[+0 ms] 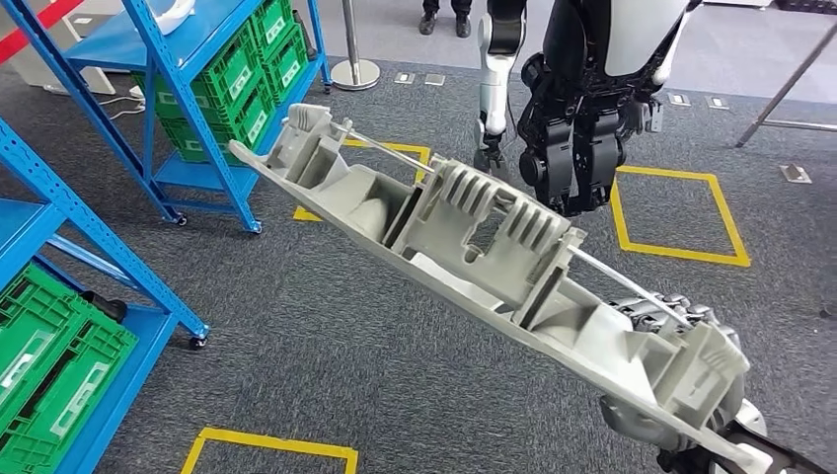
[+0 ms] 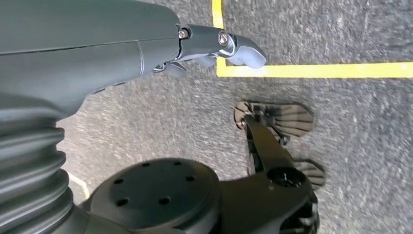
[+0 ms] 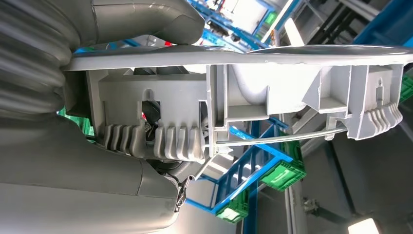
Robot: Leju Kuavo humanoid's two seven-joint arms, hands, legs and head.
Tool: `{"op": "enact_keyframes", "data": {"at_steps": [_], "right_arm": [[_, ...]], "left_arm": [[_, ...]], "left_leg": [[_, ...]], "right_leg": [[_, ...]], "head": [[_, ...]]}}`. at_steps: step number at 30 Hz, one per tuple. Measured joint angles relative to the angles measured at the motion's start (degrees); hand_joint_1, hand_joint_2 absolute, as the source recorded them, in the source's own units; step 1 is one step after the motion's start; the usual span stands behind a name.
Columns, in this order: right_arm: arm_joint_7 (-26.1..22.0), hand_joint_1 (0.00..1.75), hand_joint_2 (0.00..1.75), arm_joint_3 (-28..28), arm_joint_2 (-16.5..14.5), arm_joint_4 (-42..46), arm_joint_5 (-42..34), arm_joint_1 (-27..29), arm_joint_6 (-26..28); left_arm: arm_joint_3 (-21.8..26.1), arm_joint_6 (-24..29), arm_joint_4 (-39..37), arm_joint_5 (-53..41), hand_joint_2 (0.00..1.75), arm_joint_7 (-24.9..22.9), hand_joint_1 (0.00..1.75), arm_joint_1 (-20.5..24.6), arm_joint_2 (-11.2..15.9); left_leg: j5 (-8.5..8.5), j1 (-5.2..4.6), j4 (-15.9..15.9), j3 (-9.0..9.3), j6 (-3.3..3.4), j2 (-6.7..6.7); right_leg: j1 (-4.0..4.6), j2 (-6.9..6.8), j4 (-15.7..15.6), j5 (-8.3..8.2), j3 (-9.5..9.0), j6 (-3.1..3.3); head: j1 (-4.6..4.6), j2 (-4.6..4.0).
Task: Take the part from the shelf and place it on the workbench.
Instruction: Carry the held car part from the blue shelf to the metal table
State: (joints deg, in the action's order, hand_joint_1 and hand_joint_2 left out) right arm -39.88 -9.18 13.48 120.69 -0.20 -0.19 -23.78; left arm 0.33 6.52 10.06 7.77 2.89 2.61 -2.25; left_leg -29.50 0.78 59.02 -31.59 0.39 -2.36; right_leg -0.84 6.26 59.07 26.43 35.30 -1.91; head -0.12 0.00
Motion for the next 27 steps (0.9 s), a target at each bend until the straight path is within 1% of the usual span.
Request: {"op": "enact_keyframes", "data": {"at_steps": [1,2,3,4,5,6,7,8,9,10,11,12,13,14,15,16,17,18,19,20,21,22,23,24,25,26,27], "right_arm": [[0.0,1.75,1.75,-0.03,0.02,0.0,0.25,-0.09,0.34],[0.01,1.75,1.75,-0.07,0.04,-0.01,0.48,-0.16,0.63],[0.01,1.75,1.75,-0.1,0.07,-0.06,0.6,-0.21,0.87],[0.01,1.75,1.75,-0.13,0.09,-0.14,0.64,-0.22,1.03],[0.0,1.75,1.75,-0.15,0.13,-0.26,0.64,-0.18,1.13],[0.01,1.75,1.75,-0.19,0.16,-0.4,0.67,-0.16,1.22],[0.01,1.75,1.75,-0.26,0.21,-0.54,0.71,-0.16,1.33],[0.01,1.75,1.75,-0.37,0.26,-0.64,0.73,-0.19,1.46],[0.01,1.75,1.75,-0.5,0.32,-0.71,0.74,-0.25,1.59],[0.01,1.75,1.75,-0.66,0.37,-0.75,0.73,-0.37,1.68],[0.01,1.75,1.75,-0.83,0.4,-0.76,0.71,-0.56,1.74],[0.0,1.75,1.75,-0.97,0.42,-0.78,0.69,-0.73,1.75],[-0.01,1.75,1.75,-1.07,0.43,-0.79,0.69,-0.86,1.75],[-0.02,1.75,1.75,-1.14,0.43,-0.78,0.73,-0.94,1.75],[-0.02,1.75,1.75,-1.16,0.44,-0.78,0.79,-0.96,1.75],[-0.01,1.75,1.75,-1.19,0.45,-0.78,0.88,-1.06,1.75],[0.0,1.75,1.75,-1.23,0.45,-0.78,0.97,-1.22,1.75],[0.0,1.75,1.75,-1.31,0.44,-0.78,1.05,-1.41,1.75],[0.01,1.75,1.75,-1.39,0.44,-0.79,1.11,-1.58,1.76],[0.0,1.75,1.75,-1.45,0.43,-0.79,1.15,-1.67,1.77],[0.0,1.75,1.75,-1.51,0.42,-0.79,1.17,-1.71,1.77],[0.0,1.75,1.75,-1.53,0.42,-0.79,1.16,-1.71,1.75],[0.01,1.75,1.75,-1.54,0.42,-0.79,1.08,-1.71,1.68],[0.01,1.75,1.75,-1.55,0.42,-0.79,0.9,-1.71,1.49],[0.0,1.75,1.75,-1.55,0.42,-0.79,0.69,-1.71,1.22],[-0.02,1.75,1.75,-1.56,0.42,-0.78,0.57,-1.71,1.0],[-0.04,1.75,1.75,-1.56,0.42,-0.74,0.6,-1.63,0.9]], "left_arm": [[0.0,0.28,0.01,-0.01,1.75,-0.3,0.0,0.03,-0.01],[0.01,0.48,0.01,-0.01,1.75,-0.5,0.0,0.02,0.01],[0.01,0.6,-0.01,-0.01,1.75,-0.54,0.0,-0.04,0.07],[0.02,0.59,-0.02,0.0,1.75,-0.4,0.0,-0.14,0.1],[0.02,0.48,-0.02,0.03,1.75,-0.1,0.0,-0.23,0.11],[0.02,0.28,-0.02,0.05,1.75,0.32,0.0,-0.28,0.09],[0.02,0.01,-0.02,0.09,1.75,0.81,0.0,-0.27,0.03],[0.02,-0.27,-0.01,0.11,1.75,1.22,0.0,-0.21,-0.02],[0.02,-0.46,0.01,0.11,1.75,1.53,0.0,-0.15,-0.08],[0.02,-0.58,0.02,0.12,1.75,1.72,0.0,-0.1,-0.12],[0.02,-0.62,0.03,0.12,1.75,1.8,0.0,-0.07,-0.15],[0.02,-0.62,0.04,0.12,1.75,1.8,0.0,-0.05,-0.2],[0.02,-0.62,0.04,0.12,1.75,1.76,0.0,0.0,-0.29],[0.02,-0.62,0.07,0.12,1.75,1.69,0.0,0.08,-0.38],[0.02,-0.61,0.09,0.12,1.75,1.6,0.0,0.16,-0.44],[0.02,-0.59,0.11,0.12,1.75,1.51,0.0,0.24,-0.49],[0.02,-0.56,0.12,0.12,1.75,1.39,0.0,0.28,-0.5],[0.02,-0.51,0.1,0.11,1.75,1.21,0.0,0.27,-0.51],[0.02,-0.44,0.06,0.11,1.75,1.02,0.0,0.19,-0.53],[0.02,-0.34,0.02,0.1,1.75,0.83,0.0,0.05,-0.51],[0.02,-0.23,-0.02,0.1,1.75,0.66,0.0,-0.09,-0.46],[0.02,-0.15,-0.04,0.09,1.75,0.56,0.0,-0.21,-0.41],[0.02,-0.1,-0.04,0.09,1.75,0.51,0.0,-0.25,-0.33],[0.02,-0.09,-0.04,0.08,1.75,0.48,0.0,-0.24,-0.27],[0.02,-0.09,-0.04,0.04,1.75,0.47,0.0,-0.22,-0.23],[0.01,-0.11,-0.06,-0.04,1.75,0.47,0.0,-0.21,-0.25],[0.01,-0.15,-0.08,-0.22,1.75,0.46,0.0,-0.1,-0.3]], "left_leg": [[0.17,0.02,-0.2,0.09,0.39,0.68],[0.27,0.01,-0.36,0.12,0.72,1.38],[0.25,-0.12,-0.38,0.12,0.91,2.07],[0.2,-0.26,-0.35,0.1,1.06,2.81],[0.13,-0.37,-0.33,0.11,1.16,3.56],[0.05,-0.45,-0.29,0.13,1.21,4.31],[-0.04,-0.51,-0.26,0.17,1.22,5.02],[-0.15,-0.54,-0.23,0.26,1.18,5.65],[-0.29,-0.59,-0.2,0.4,1.08,6.21],[-0.46,-0.73,-0.16,0.54,0.89,6.73],[-0.61,-0.86,-0.15,0.67,0.64,7.2],[-0.73,-0.97,-0.18,0.8,0.36,7.69],[-0.83,-1.04,-0.25,0.92,0.08,8.22],[-0.94,-1.03,-0.31,1.03,-0.21,8.75],[-1.22,-0.95,-0.09,1.08,-0.52,8.48],[-1.93,-0.85,0.86,0.76,-0.81,7.47],[-3.17,-0.74,2.93,-0.13,-1.09,6.07],[-4.82,-0.59,6.12,-1.58,-1.3,4.44],[-6.53,-0.52,9.89,-3.44,-1.47,3.47],[-7.66,-0.46,13.17,-5.13,-1.61,3.1],[-7.81,-0.38,14.96,-6.16,-1.74,2.96],[-6.91,-0.26,14.81,-6.3,-1.84,2.89],[-5.11,-0.08,12.6,-5.46,-1.93,2.7],[-2.97,0.19,8.95,-3.9,-2.04,2.02],[-1.61,0.45,5.52,-2.34,-2.17,0.56],[-0.7,0.63,2.82,-1.19,-2.09,-0.69],[-0.44,0.68,1.35,-0.54,-1.87,-1.59]], "right_leg": [[0.08,-1.4,1.39,0.83,0.72,-0.23],[0.15,-3.09,3.95,2.26,1.96,-0.37],[0.24,-4.68,7.49,4.07,3.67,-0.5],[0.21,-5.32,11.34,5.76,5.56,-0.61],[0.17,-5.54,14.27,6.71,6.99,-0.66],[0.16,-5.63,15.42,6.65,7.53,-0.65],[0.18,-5.81,14.3,5.59,6.9,-0.56],[0.25,-6.3,11.12,3.84,5.15,-0.39],[0.4,-7.58,6.93,2.23,2.83,-0.14],[0.62,-8.89,3.32,1.09,0.87,0.2],[0.87,-9.85,0.91,0.53,-0.4,0.56],[1.09,-10.34,-0.18,0.47,-0.88,0.88],[1.24,-9.85,-0.28,0.43,-0.78,1.16],[1.15,-9.12,-0.42,0.3,-0.76,1.45],[1.01,-8.54,-0.63,0.15,-0.82,1.7],[0.8,-7.95,-0.85,-0.01,-0.9,1.98],[0.58,-7.42,-1.04,-0.14,-0.99,2.25],[0.5,-6.88,-1.1,-0.18,-1.0,2.42],[0.46,-6.23,-1.09,-0.19,-0.97,2.55],[0.45,-5.52,-1.07,-0.19,-0.96,2.62],[0.43,-4.76,-1.04,-0.19,-0.96,2.61],[0.39,-4.01,-0.99,-0.2,-0.96,2.55],[0.31,-3.26,-0.89,-0.19,-0.97,2.42],[0.18,-2.54,-0.69,-0.14,-0.96,2.18],[0.1,-1.87,-0.44,-0.06,-0.84,1.82],[0.04,-1.26,-0.11,0.02,-0.63,1.41],[0.02,-0.71,0.09,0.0,-0.38,0.96]], "head": [[0.14,0.0],[0.28,0.0],[0.42,0.0],[0.48,0.0],[0.5,0.0],[0.52,0.0],[0.54,0.0],[0.56,0.0],[0.59,0.0],[0.6,0.0],[0.6,0.0],[0.59,0.0],[0.57,0.0],[0.56,0.0],[0.56,0.0],[0.51,0.0],[0.44,0.0],[0.37,0.0],[0.28,0.0],[0.24,0.0],[0.2,0.0],[0.16,0.0],[0.14,0.0],[0.1,0.0],[0.08,0.0],[0.01,0.0],[-0.02,0.0]]}}
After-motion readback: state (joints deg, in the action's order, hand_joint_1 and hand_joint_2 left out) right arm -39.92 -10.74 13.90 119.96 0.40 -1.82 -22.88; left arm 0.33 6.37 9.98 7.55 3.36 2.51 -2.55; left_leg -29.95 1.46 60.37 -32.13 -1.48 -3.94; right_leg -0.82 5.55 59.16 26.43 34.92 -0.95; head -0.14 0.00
